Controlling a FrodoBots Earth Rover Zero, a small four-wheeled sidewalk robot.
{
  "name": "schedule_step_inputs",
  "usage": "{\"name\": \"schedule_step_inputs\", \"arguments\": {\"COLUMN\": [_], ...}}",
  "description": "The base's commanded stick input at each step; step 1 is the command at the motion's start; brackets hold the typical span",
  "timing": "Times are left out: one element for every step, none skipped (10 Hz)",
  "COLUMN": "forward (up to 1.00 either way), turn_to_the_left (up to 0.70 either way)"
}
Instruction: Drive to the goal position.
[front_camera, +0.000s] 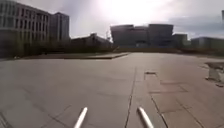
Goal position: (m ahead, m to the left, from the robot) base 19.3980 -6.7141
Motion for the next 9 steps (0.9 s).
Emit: {"name": "schedule_step_inputs", "arguments": {"forward": [1.0, 1.0, 1.0, 1.0, 1.0, 1.0, 1.0, 1.0, 1.0], "turn_to_the_left": [-0.27, -0.27, -0.27, -0.27, -0.27, -0.27, -0.27, -0.27, -0.27]}}
